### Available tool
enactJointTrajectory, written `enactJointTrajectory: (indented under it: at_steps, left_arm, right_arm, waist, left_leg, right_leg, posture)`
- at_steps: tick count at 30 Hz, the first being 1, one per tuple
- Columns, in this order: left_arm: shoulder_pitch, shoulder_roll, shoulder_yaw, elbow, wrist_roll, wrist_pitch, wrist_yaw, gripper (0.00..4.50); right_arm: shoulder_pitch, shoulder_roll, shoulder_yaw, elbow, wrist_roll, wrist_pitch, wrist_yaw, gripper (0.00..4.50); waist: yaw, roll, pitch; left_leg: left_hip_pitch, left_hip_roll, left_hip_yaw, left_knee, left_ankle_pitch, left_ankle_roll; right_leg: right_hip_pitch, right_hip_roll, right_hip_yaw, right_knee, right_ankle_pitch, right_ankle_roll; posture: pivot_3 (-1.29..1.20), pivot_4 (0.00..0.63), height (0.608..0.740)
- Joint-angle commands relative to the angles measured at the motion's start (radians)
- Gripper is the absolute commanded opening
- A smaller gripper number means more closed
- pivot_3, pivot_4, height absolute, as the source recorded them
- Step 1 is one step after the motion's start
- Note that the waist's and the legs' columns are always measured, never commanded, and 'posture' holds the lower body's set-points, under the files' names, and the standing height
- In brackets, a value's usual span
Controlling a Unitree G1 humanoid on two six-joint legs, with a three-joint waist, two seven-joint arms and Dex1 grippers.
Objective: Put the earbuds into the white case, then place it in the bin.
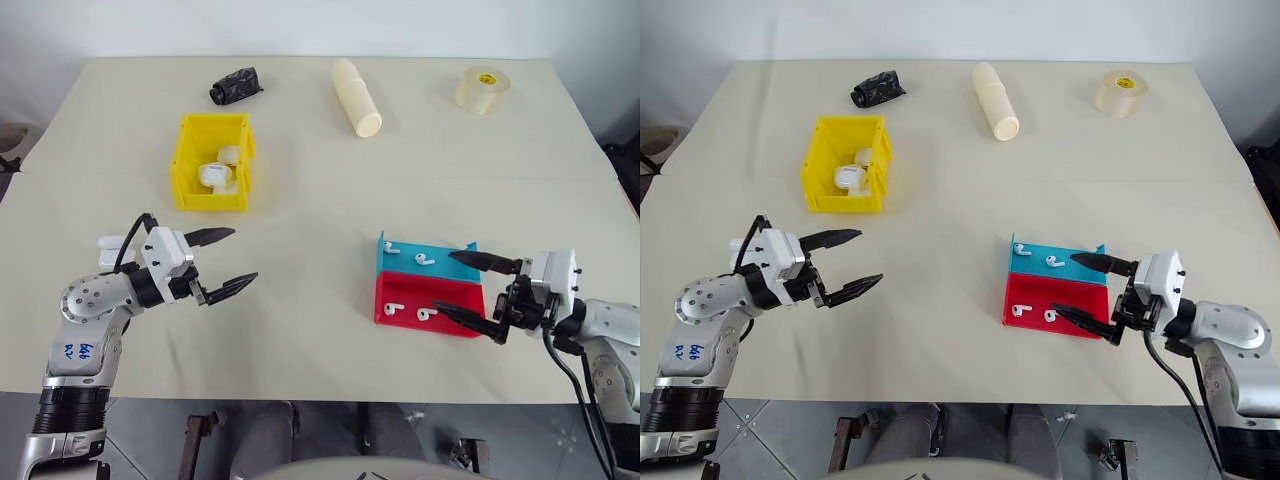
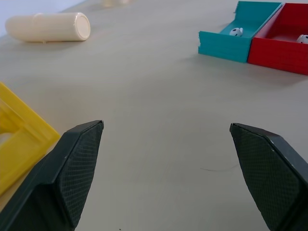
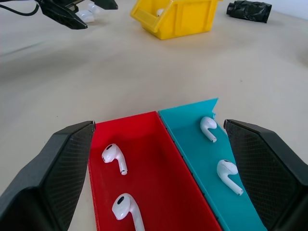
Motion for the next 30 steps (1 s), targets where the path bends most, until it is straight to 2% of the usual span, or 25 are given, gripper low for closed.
enactJointTrajectory:
  at_steps: [1,14,18,23,27,30]
  left_arm:
    - [-0.006,0.004,0.006,-0.024,0.004,-0.020,0.006,4.48]
    - [0.035,-0.012,0.042,-0.057,-0.015,0.014,0.072,4.48]
    - [0.092,-0.032,0.103,-0.103,-0.009,0.041,0.176,4.48]
    - [0.234,-0.077,0.235,-0.215,0.007,0.124,0.374,4.48]
    - [0.365,-0.147,0.308,-0.322,0.009,0.201,0.508,4.48]
    - [0.443,-0.235,0.367,-0.399,0.001,0.253,0.632,4.48]
  right_arm:
    - [-0.011,0.005,-0.011,0.004,0.002,-0.026,0.007,4.50]
    - [-0.041,0.009,0.014,0.023,0.005,-0.030,0.029,4.50]
    - [-0.066,0.025,0.038,0.016,0.007,-0.029,0.032,4.50]
    - [-0.135,0.079,0.097,-0.024,0.018,-0.033,0.021,4.50]
    - [-0.175,0.132,0.139,-0.062,0.035,-0.024,0.012,4.50]
    - [-0.182,0.142,0.179,-0.091,0.018,-0.036,0.034,4.50]
  waist:
    - [0.000,0.000,0.000]
    - [-0.002,0.000,0.000]
    - [-0.004,0.000,0.000]
    - [-0.011,0.000,0.000]
    - [-0.010,0.000,0.000]
    - [-0.004,0.000,0.000]
  left_leg:
    - [0.000,0.000,0.000,0.000,0.000,0.000]
    - [0.000,0.000,0.000,0.000,0.000,0.000]
    - [0.000,0.001,0.000,0.000,0.000,0.000]
    - [0.000,0.001,0.000,0.000,0.000,0.000]
    - [0.000,0.001,0.000,0.000,0.000,-0.001]
    - [0.000,0.001,0.000,0.000,0.000,-0.001]
  right_leg:
    - [0.000,0.000,0.000,0.000,0.000,0.000]
    - [0.000,0.000,0.000,0.000,0.000,0.000]
    - [0.000,0.000,0.000,0.000,0.000,0.000]
    - [-0.001,0.000,0.001,0.001,0.000,0.000]
    - [0.000,0.000,0.001,0.001,0.000,0.000]
    - [0.000,0.000,0.001,0.000,0.000,0.000]
  posture:
    - [0.00,0.150,0.740]
    - [0.00,0.150,0.740]
    - [0.00,0.150,0.740]
    - [0.00,0.150,0.740]
    - [0.00,0.150,0.740]
    - [0.00,0.150,0.740]
